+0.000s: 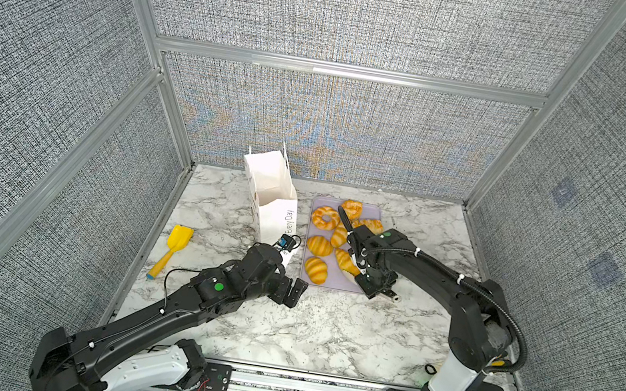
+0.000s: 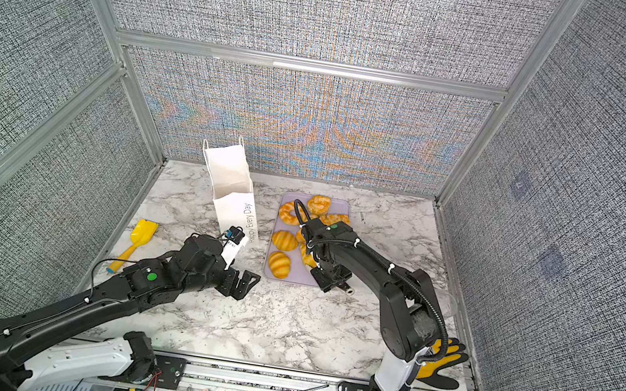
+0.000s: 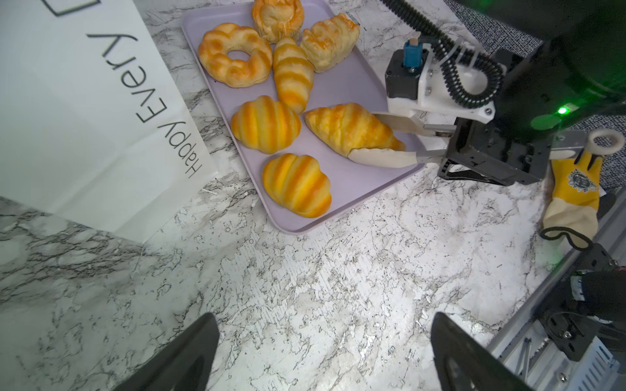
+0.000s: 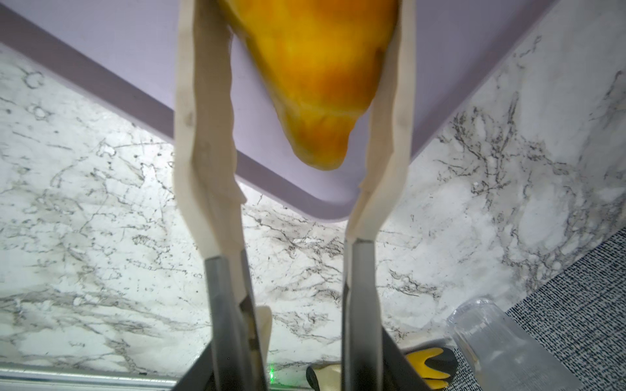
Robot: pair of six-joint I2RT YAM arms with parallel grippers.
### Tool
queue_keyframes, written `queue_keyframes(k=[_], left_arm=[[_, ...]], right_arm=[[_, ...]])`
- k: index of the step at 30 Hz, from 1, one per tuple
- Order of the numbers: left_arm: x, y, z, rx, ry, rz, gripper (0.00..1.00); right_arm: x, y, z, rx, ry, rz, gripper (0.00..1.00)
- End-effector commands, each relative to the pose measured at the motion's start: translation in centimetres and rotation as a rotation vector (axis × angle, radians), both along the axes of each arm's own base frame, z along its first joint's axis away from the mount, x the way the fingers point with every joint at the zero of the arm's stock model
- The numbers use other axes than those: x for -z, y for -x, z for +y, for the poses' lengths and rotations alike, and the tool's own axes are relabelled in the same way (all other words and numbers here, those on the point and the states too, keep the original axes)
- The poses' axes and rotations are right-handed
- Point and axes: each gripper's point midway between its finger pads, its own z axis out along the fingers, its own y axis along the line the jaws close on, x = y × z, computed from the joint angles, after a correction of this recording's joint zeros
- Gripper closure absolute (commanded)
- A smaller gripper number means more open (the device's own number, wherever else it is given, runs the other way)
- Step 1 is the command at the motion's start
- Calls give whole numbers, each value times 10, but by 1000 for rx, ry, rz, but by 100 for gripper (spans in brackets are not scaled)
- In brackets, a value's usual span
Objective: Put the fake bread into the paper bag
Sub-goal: 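Close the tongs on another croissant on the tray with right gripper, then lift the croissant in the tongs toward the bag while left gripper rises beside it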
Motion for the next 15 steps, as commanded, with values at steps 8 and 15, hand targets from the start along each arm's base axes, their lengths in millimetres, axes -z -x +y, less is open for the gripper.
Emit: queue_keyframes(k=[8,15], left_arm=[[-16,-5,1,43,-39,-79,1],[-36,-18,3,26,-71,-143,1]], right_arm=[[-26,8,9,27,-147,-57,57],[-42,9,12,61,-219,-98,57]])
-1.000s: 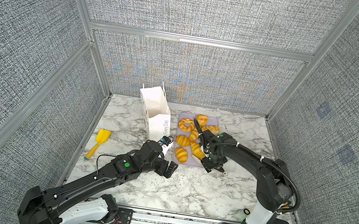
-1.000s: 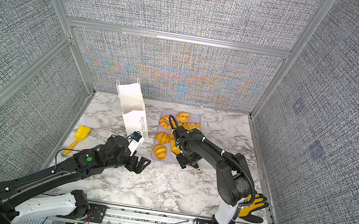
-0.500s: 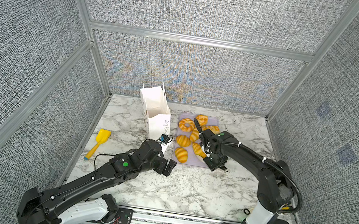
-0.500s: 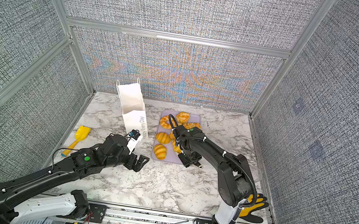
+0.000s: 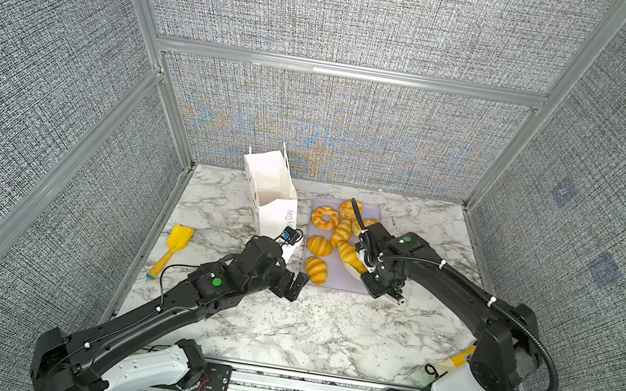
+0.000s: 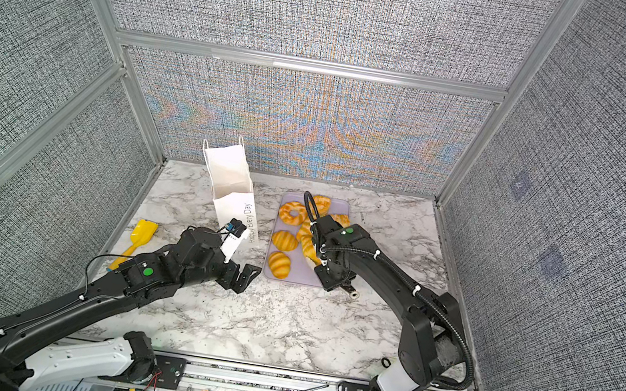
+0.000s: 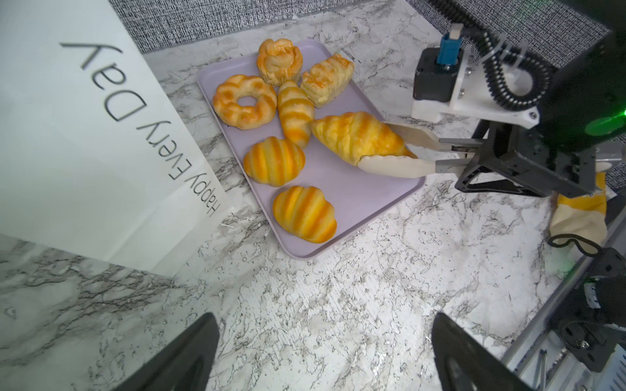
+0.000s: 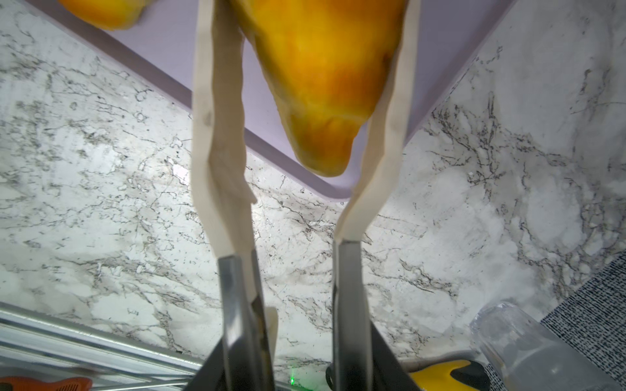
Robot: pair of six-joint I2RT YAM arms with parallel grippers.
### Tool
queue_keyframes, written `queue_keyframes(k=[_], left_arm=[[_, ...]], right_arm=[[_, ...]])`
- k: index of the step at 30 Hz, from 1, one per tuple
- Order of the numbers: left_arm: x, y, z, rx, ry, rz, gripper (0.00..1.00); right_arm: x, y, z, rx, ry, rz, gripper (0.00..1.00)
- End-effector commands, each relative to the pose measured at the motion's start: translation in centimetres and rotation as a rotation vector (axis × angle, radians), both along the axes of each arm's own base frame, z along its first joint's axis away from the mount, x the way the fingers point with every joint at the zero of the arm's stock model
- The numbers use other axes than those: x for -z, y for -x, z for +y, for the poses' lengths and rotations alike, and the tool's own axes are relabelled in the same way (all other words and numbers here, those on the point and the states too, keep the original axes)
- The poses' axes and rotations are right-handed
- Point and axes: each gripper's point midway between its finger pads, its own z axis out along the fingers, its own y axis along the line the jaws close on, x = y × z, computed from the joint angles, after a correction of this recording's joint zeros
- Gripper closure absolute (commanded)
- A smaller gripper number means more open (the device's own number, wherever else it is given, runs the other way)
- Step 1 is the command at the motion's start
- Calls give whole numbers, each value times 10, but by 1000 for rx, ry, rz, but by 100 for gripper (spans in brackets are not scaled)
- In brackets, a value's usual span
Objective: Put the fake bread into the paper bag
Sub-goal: 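Lift the croissant in the tongs toward the bag while left gripper rises beside it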
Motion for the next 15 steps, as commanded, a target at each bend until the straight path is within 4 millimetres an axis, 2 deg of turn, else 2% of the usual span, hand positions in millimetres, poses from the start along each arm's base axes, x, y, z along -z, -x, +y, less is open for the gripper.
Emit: queue_keyframes(k=[1,9,15], left_arm=[[-8,-5,4,4,-43,-43,1],[-32,-11,16,14,-107,-103,1],[-56,-18,27,5,-104,-141,1]], right_arm=[[-11,-2,10,24,-79,-27,58],[-48,-11,30,46,-209,-105,60],[-77,-15,59,14,-297,-160,60]])
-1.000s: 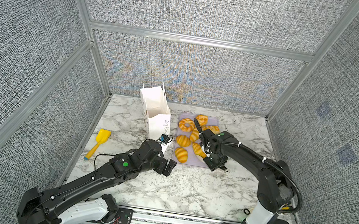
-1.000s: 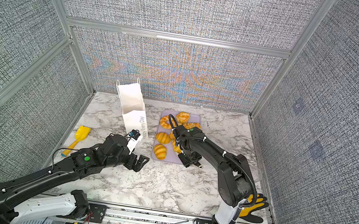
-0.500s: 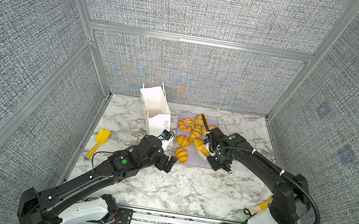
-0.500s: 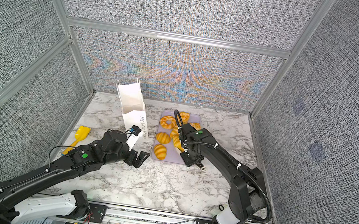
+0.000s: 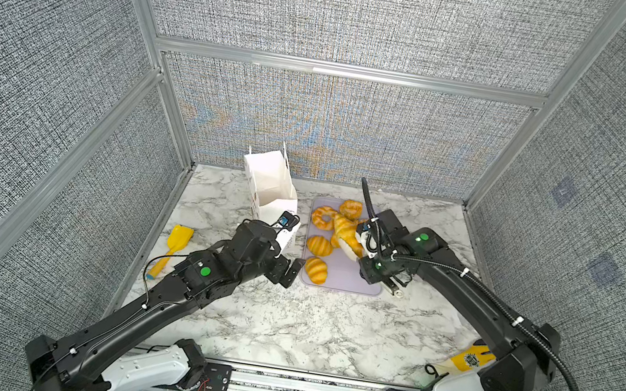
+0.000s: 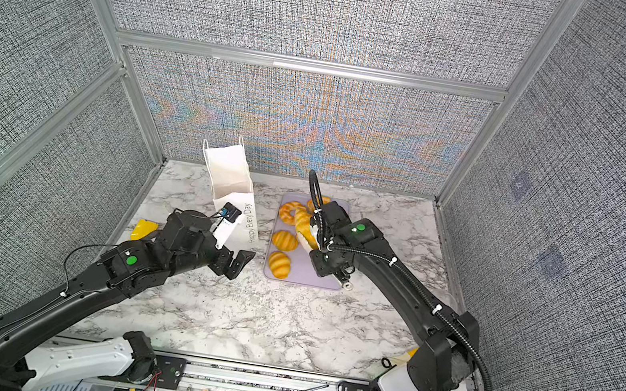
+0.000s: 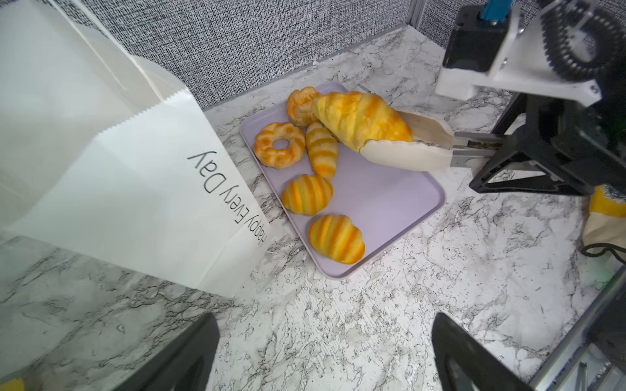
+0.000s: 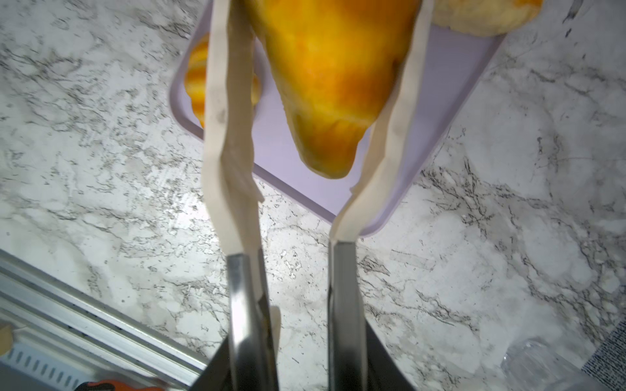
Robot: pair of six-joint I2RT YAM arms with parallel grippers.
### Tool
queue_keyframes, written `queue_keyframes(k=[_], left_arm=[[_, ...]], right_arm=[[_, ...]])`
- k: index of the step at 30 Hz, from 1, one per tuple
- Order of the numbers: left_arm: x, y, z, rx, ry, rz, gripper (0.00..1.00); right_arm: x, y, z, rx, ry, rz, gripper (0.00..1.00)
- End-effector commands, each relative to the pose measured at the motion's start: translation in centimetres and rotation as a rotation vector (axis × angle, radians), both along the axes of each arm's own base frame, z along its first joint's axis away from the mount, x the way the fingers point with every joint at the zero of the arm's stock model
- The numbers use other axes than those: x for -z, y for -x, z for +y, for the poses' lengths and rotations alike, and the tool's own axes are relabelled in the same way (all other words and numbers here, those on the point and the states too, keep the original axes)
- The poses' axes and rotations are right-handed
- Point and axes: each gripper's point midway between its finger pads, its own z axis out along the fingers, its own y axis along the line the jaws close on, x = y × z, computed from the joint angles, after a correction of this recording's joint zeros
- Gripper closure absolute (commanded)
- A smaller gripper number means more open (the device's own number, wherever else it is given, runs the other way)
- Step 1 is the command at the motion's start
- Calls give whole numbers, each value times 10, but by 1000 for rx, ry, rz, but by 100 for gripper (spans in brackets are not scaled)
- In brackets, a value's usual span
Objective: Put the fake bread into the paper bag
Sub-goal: 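Lift the croissant in the tongs toward the bag while left gripper rises beside it, then lower the croissant over the bag opening and open the tongs with right gripper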
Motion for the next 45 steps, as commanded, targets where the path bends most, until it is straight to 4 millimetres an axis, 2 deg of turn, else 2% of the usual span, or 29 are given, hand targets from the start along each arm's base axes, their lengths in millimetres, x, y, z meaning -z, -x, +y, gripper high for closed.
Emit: queue_keyframes(k=[1,9,14,17,21,27,33,45], left_arm=[[-7,-3,9,2,-31,-16,1],[-46,-22,36,-59,-22,-77,1],[-77,-36,58,-125,10,-122,1],[-93,-42,63,-128,38,-137,1],[-109,-48,67,-127,65,-150,1],[-111,-47,63,-86,100,-121,1],[-114,-44,66,-89,113,-120,1],[-113,-45,69,-98,103,-109,1]], right_arm=[[-18,-4,21,-4,-78,-39,60],[-58,-10,70,-69,-204,-125,60],[-86,-13,100,-111,-277,-186,61],[-100,-14,114,-137,-322,-222,61],[-114,-13,123,-154,-365,-253,61],[-132,-10,139,-185,-406,-281,61],[-140,-10,172,-244,-448,-274,61],[-148,-45,203,-218,-488,-299,61]])
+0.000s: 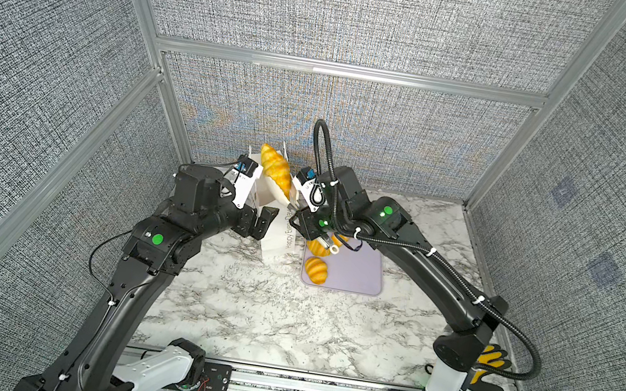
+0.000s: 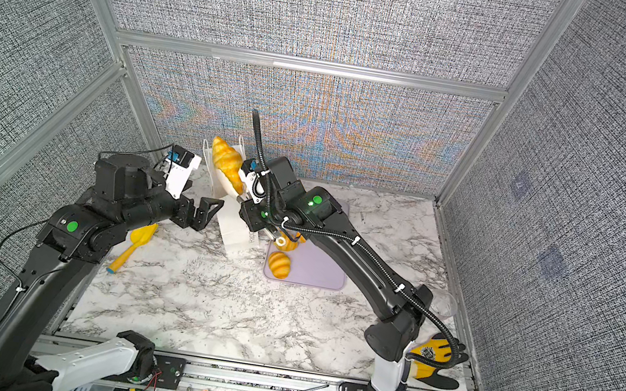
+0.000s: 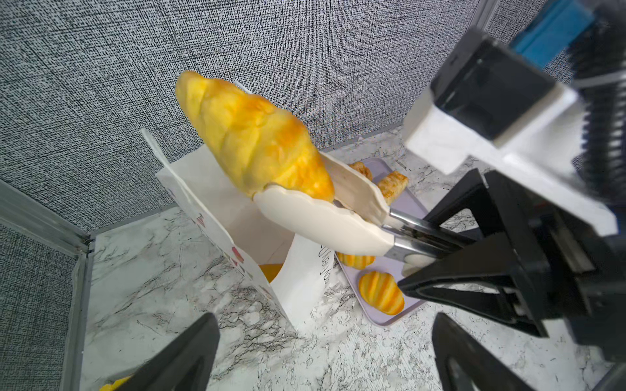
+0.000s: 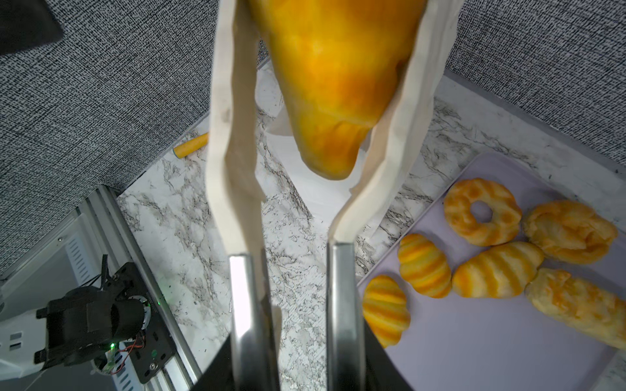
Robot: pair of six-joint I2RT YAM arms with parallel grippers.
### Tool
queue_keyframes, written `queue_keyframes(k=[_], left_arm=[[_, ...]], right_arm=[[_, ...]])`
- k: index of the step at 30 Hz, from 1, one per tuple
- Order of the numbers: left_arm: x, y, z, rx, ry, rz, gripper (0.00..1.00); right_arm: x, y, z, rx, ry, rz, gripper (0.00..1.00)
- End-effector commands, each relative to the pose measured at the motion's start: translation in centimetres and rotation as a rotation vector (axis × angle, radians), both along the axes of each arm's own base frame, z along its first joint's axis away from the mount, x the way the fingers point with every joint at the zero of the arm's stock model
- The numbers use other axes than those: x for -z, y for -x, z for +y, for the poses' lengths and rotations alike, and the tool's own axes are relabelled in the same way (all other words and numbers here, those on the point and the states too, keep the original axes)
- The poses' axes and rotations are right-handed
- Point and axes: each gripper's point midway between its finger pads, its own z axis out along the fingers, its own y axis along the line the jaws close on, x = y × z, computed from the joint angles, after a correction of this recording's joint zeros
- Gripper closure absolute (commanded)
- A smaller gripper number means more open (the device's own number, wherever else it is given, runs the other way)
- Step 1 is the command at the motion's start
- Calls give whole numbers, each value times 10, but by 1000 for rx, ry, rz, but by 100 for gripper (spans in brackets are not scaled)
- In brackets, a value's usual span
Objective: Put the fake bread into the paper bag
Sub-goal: 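Lower the croissant over the bag opening and open the tongs with right gripper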
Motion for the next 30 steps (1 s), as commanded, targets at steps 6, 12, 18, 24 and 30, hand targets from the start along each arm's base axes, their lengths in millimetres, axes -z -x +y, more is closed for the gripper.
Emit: queue_keyframes(k=[6,12,18,24,30], left_arm=[[-1,-1,-5,21,20,5,1],[2,-3,-6,19,28,10,1],[5,-5,-6,16,18,17,1],[5,-6,-5,13,7,13,1],[6,-7,-6,16,6,15,1]], right_arm=[[-5,-24,14,29,-48,-10,61],[6,-39,17,58,-32,2,61],[11,-45,16,80,-23,17,57],[16,-47,10,106,11,24,47],[14,-50,6,121,15,21,42]])
